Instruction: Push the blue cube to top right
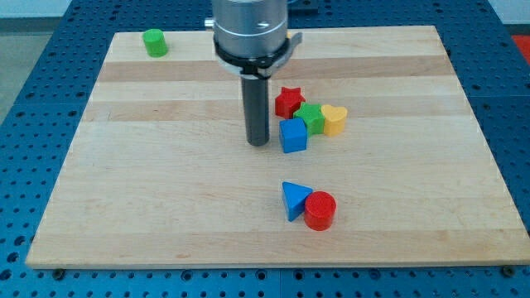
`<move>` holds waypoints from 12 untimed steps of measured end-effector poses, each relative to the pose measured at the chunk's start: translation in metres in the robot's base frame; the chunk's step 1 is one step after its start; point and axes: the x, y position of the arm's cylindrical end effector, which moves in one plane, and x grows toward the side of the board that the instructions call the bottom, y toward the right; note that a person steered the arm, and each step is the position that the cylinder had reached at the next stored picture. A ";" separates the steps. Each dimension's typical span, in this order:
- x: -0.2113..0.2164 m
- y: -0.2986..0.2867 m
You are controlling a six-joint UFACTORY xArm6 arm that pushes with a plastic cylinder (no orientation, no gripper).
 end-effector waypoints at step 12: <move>0.049 0.168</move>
